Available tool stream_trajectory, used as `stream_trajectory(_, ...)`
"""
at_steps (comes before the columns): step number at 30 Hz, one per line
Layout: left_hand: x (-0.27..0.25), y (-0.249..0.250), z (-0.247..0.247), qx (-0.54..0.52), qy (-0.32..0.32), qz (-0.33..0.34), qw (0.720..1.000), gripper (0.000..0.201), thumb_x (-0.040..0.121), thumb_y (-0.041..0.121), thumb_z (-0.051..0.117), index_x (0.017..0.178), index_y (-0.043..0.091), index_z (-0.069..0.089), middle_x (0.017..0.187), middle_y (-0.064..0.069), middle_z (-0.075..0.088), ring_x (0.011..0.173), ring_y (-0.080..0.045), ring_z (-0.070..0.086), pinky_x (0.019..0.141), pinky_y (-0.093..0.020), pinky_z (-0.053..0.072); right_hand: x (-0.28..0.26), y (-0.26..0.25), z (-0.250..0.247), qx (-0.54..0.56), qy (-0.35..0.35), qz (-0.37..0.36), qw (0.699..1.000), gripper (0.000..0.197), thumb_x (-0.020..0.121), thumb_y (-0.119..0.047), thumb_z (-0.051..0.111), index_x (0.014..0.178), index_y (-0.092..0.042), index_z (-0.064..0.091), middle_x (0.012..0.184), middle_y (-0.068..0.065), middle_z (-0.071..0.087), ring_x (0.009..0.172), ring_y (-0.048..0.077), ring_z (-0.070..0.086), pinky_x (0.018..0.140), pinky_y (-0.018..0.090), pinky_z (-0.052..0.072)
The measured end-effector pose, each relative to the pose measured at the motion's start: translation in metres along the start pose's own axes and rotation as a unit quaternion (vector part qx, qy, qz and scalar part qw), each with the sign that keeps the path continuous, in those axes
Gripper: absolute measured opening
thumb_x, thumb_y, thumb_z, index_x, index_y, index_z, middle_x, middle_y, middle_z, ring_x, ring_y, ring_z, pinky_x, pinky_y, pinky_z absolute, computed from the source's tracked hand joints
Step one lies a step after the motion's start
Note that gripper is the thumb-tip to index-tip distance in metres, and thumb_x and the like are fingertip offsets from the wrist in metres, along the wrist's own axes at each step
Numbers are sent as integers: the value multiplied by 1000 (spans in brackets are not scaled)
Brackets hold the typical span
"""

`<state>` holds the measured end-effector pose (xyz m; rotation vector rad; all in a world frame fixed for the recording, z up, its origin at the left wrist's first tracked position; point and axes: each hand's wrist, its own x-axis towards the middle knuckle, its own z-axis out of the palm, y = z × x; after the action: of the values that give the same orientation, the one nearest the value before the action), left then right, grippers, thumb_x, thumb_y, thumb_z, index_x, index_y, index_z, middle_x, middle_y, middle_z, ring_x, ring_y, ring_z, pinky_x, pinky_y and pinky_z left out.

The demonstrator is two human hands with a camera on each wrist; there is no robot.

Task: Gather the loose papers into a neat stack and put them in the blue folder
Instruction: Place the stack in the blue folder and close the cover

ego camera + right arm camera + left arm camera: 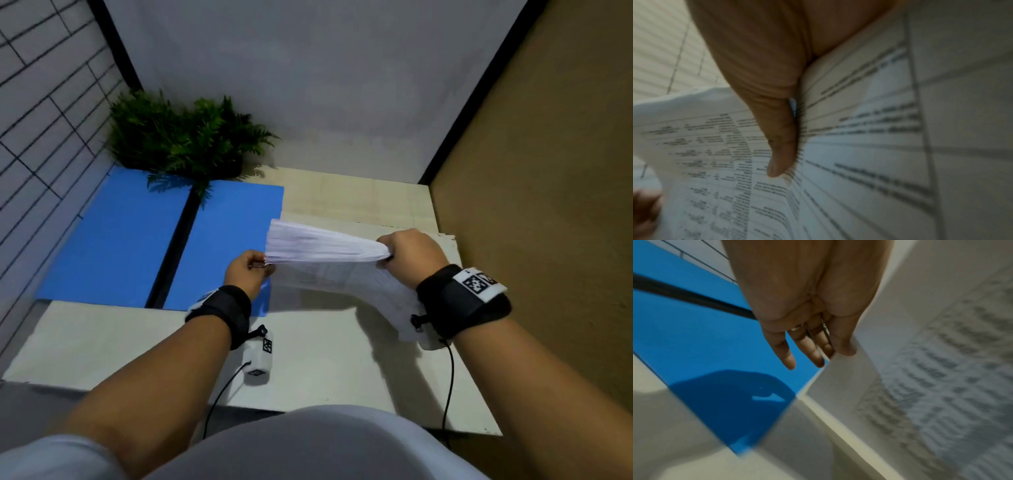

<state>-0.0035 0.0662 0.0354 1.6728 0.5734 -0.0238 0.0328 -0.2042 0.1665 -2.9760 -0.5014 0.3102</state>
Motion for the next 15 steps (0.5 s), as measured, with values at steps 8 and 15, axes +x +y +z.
stream_trajectory(8, 45, -59, -159, 304, 181, -60, 933, 33, 82, 13, 71, 114, 7, 65, 121, -22, 63, 112, -42, 59, 96, -45, 48, 21, -50, 3, 484, 116, 103, 861, 21, 80, -7, 74, 100, -9, 68, 96, 8, 73, 91, 27, 69, 82, 40, 56)
stream_trajectory(15, 52, -85, -199, 463, 69, -74, 881, 33, 91, 29, 62, 114, 6, 67, 145, -14, 45, 132, -38, 39, 100, -44, 42, 56, -116, 49, 711, 122, 187, 667, 33, 85, 12, 62, 116, 3, 58, 110, 15, 68, 96, 29, 69, 90, 42, 56)
